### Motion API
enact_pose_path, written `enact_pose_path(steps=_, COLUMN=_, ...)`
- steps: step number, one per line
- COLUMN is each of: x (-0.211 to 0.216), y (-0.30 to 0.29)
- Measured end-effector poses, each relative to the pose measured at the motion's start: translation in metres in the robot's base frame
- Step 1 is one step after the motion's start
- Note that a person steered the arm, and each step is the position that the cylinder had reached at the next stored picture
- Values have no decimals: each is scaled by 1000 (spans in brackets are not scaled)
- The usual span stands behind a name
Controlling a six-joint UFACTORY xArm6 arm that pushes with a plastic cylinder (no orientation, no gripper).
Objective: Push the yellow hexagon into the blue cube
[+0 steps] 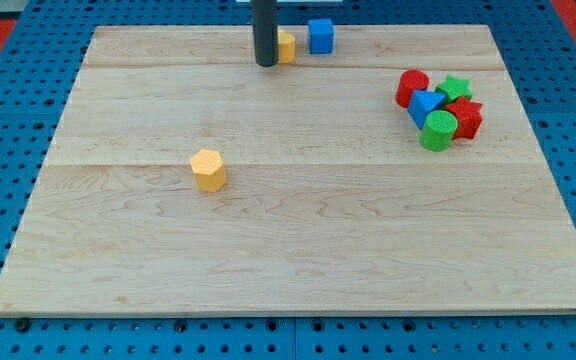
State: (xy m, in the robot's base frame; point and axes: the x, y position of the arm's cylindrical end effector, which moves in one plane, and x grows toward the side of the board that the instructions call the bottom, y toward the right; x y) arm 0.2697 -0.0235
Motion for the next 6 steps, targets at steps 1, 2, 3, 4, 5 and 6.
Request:
enact_pose_path(steps=1, x=-13, y=3)
enact_pose_path(steps=2, x=-44, y=3)
enact_pose_path(steps=3, x=-22, y=3)
enact_pose_path(steps=4, x=49, y=-18)
enact_pose_path(steps=5, x=109, y=-75)
enact_pose_path(steps=6, x=182, y=-130)
